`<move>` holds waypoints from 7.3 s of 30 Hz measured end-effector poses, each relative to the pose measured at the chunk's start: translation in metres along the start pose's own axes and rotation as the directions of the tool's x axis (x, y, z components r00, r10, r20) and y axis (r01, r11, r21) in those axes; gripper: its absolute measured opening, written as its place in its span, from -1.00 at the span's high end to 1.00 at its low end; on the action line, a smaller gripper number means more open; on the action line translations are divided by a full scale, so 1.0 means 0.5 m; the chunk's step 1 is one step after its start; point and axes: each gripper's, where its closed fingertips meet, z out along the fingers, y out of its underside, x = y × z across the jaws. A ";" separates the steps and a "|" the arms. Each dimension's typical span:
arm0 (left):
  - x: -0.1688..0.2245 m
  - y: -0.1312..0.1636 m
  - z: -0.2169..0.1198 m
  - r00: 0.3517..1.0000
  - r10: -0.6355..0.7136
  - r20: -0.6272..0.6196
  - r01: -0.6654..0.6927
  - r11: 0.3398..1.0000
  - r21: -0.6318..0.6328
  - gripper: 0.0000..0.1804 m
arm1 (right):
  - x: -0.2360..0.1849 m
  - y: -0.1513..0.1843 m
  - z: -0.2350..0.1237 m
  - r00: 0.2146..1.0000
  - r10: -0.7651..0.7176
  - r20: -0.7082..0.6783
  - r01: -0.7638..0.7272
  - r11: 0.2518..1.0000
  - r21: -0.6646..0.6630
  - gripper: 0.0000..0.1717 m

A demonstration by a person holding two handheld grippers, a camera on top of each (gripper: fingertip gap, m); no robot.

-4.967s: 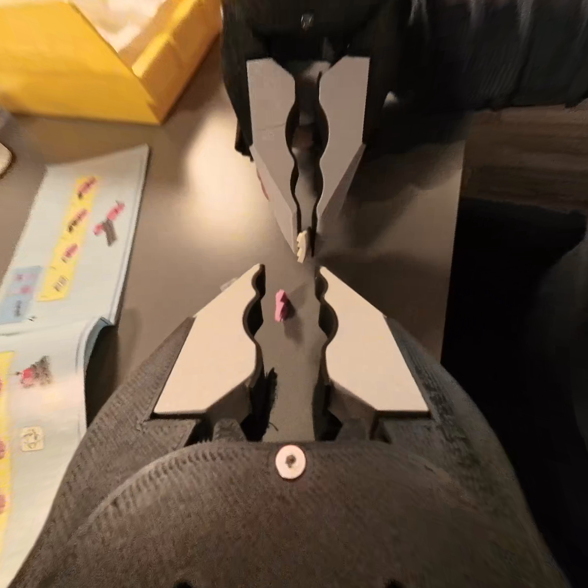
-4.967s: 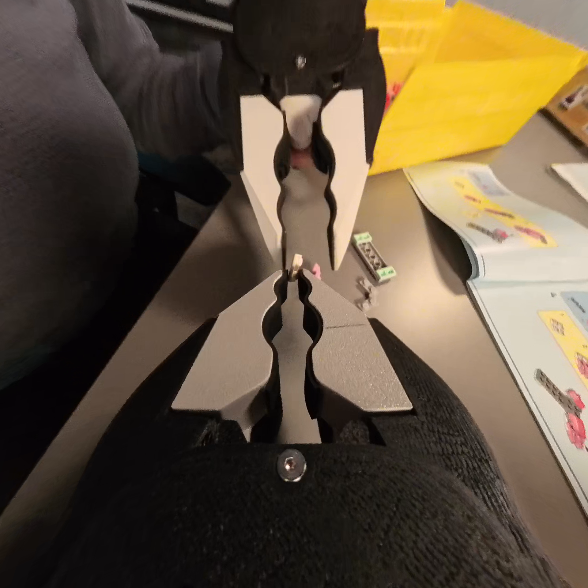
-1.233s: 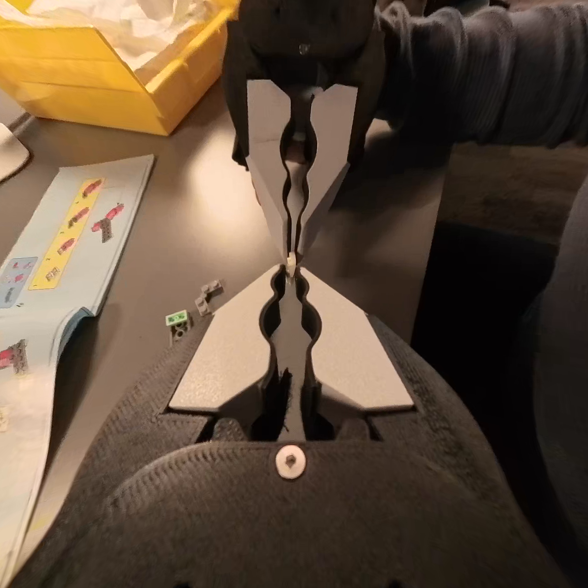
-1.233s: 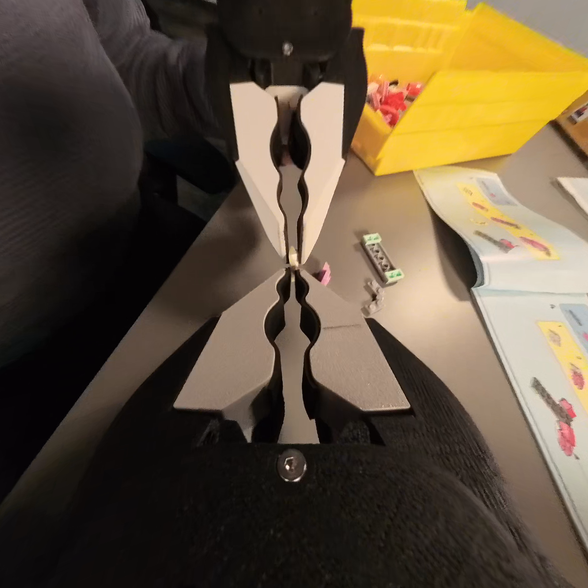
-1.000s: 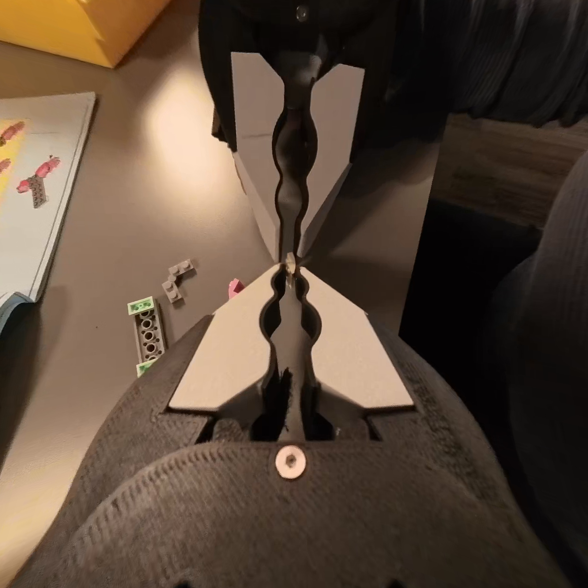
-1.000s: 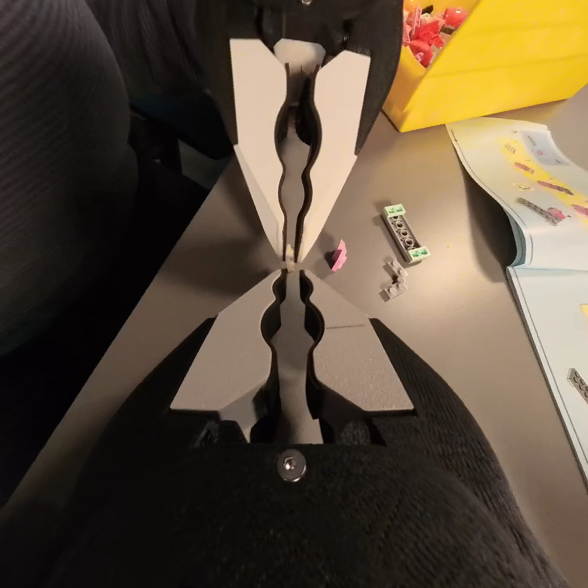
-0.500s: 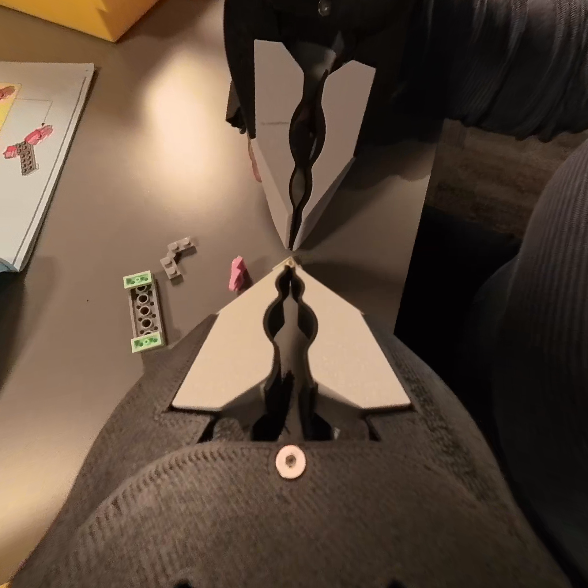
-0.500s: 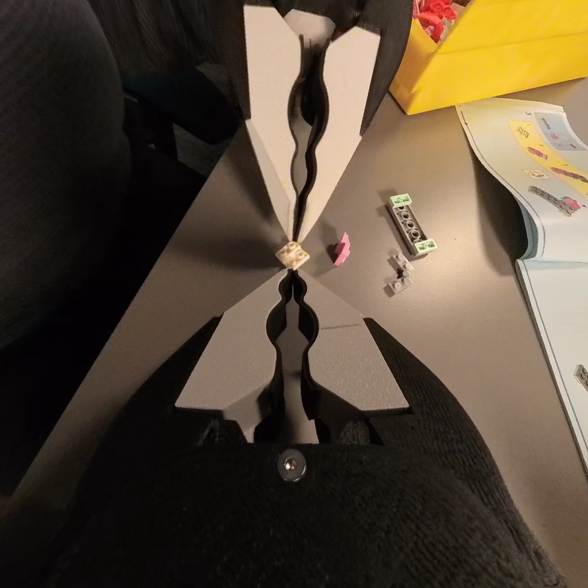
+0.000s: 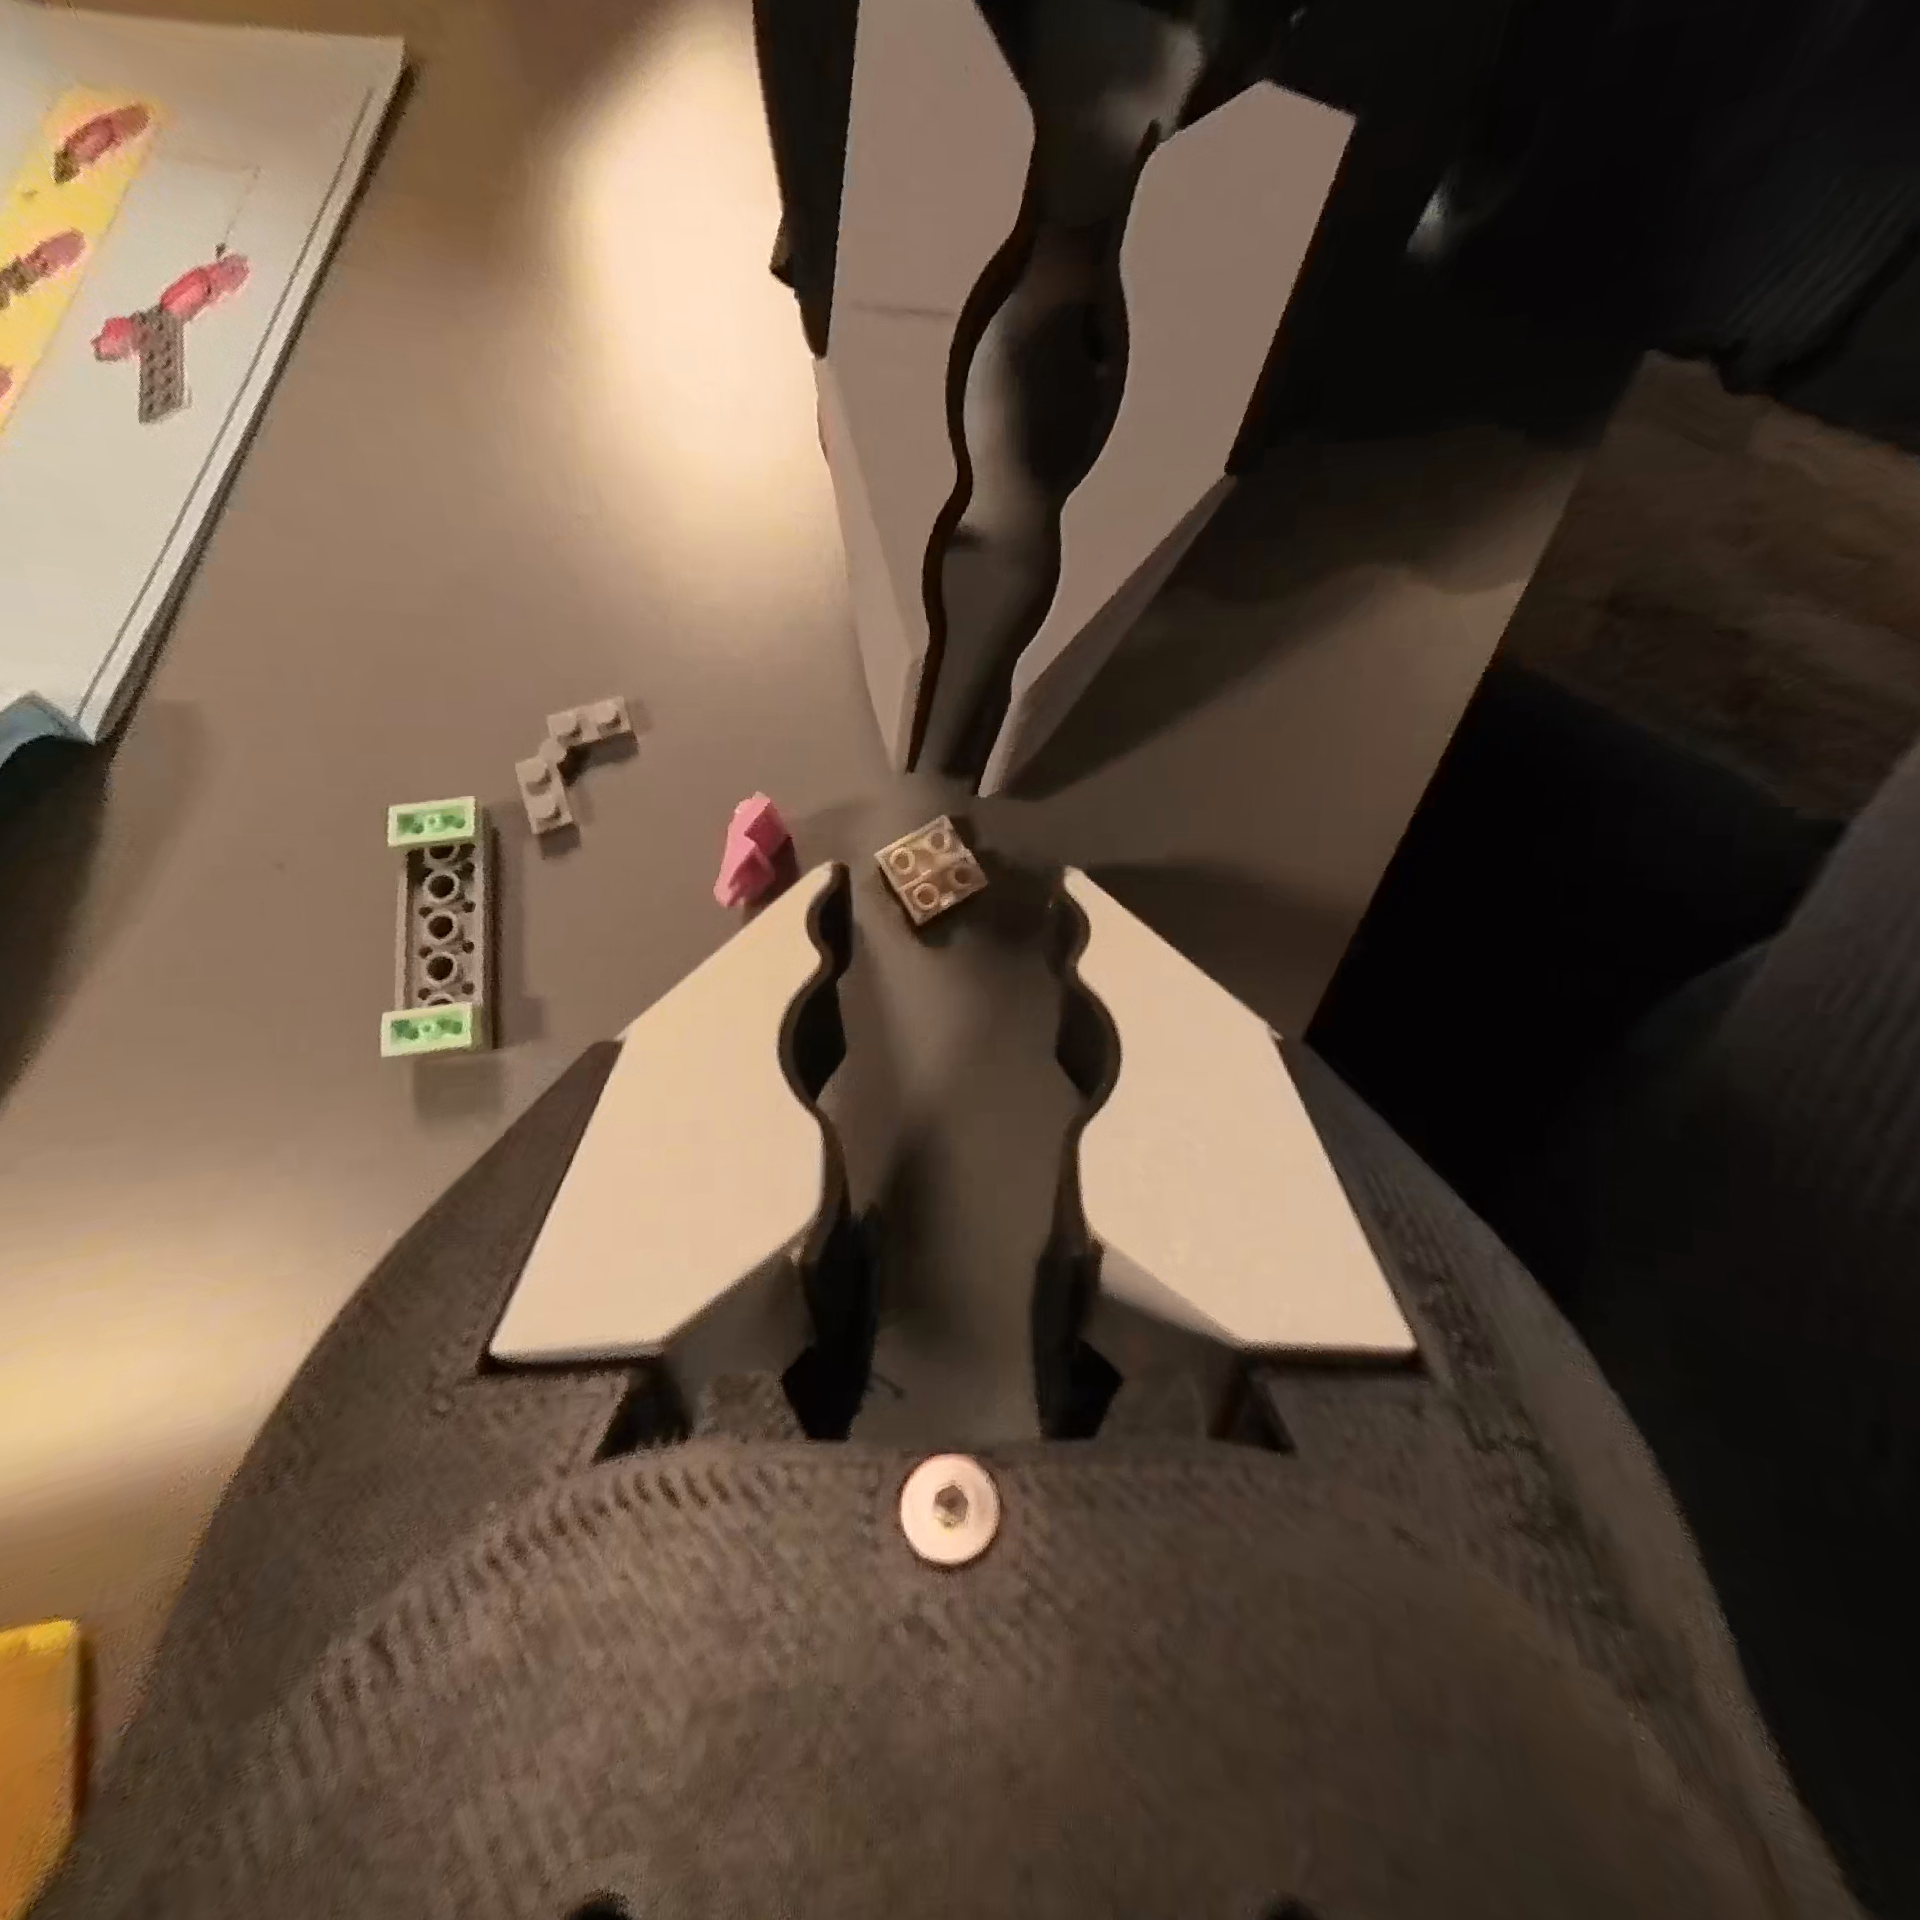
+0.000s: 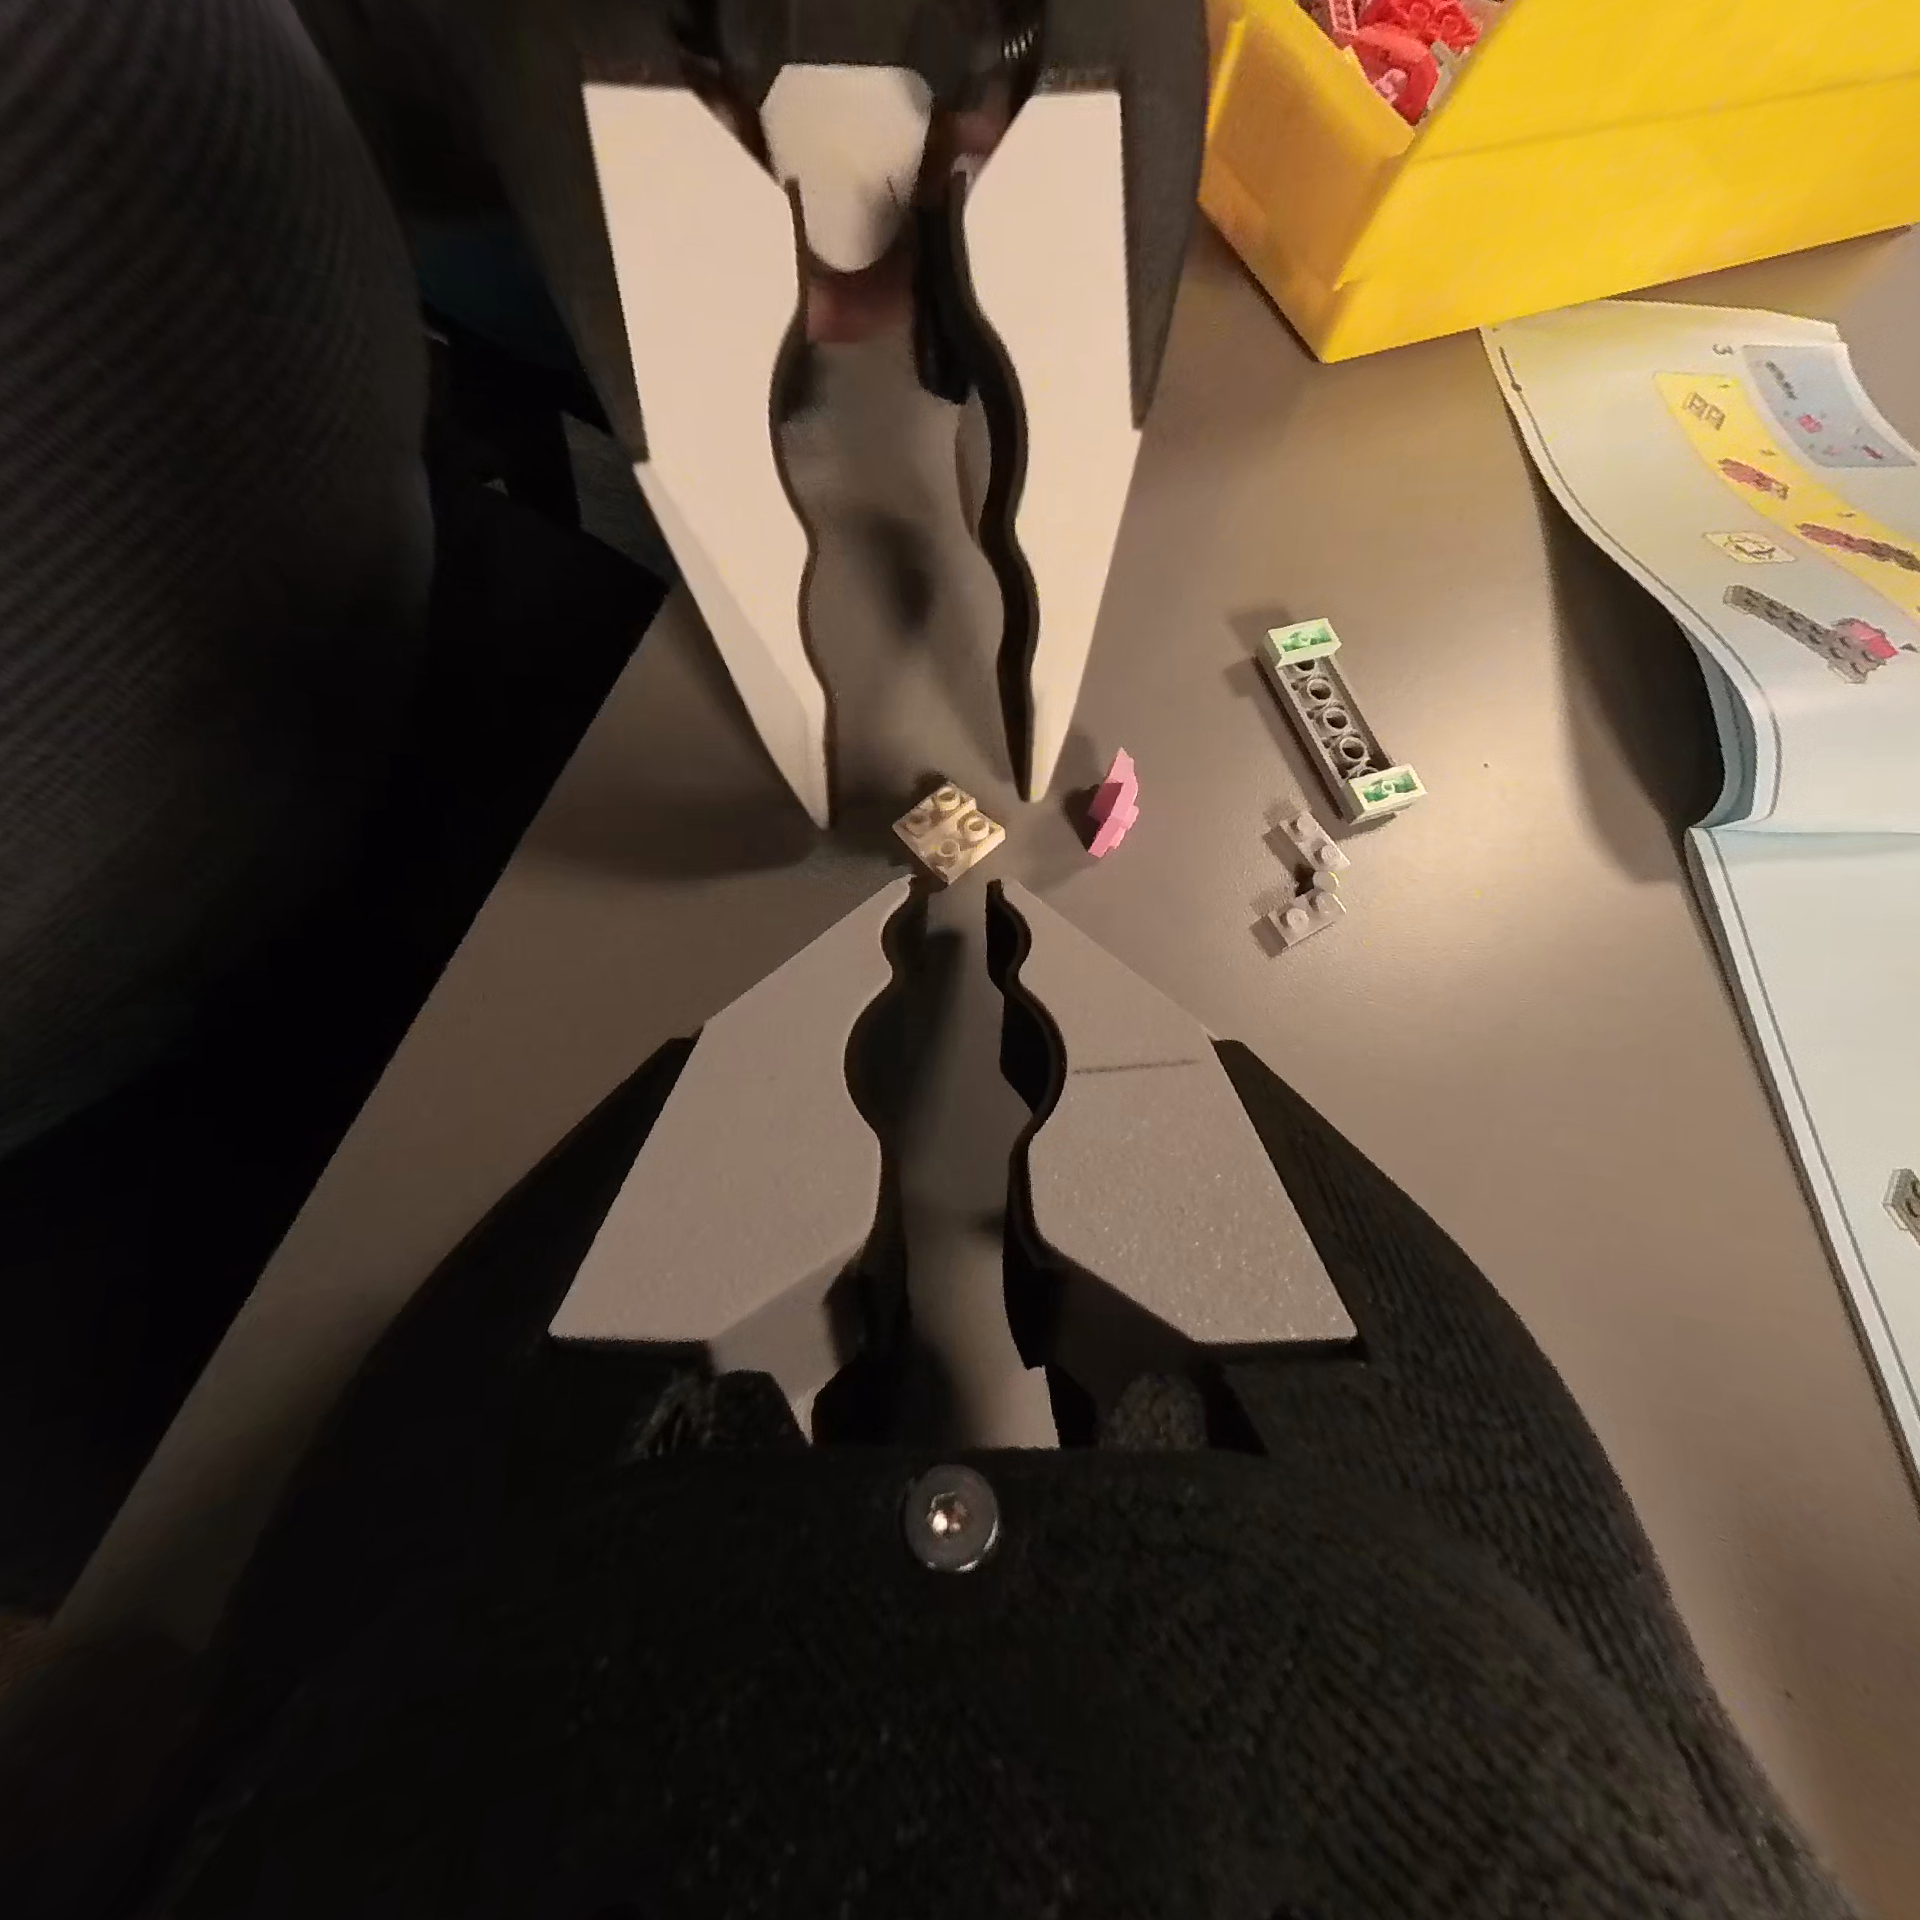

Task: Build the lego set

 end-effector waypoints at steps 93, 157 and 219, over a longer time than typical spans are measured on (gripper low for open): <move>-0.044 0.008 -0.030 0.993 0.077 -0.090 -0.069 0.993 0.094 0.63 | -0.002 -0.014 0.006 1.000 0.030 -0.004 -0.030 0.999 0.024 0.99; -0.014 -0.092 -0.111 0.929 0.359 -0.086 -0.350 0.931 0.101 0.95 | 0.122 -0.144 -0.207 0.954 0.295 -0.050 -0.169 0.668 0.725 1.00; -0.028 0.006 0.000 0.968 0.109 -0.225 -0.098 0.993 0.062 0.28 | -0.022 -0.022 0.020 0.998 -0.060 -0.004 0.060 0.998 0.014 0.97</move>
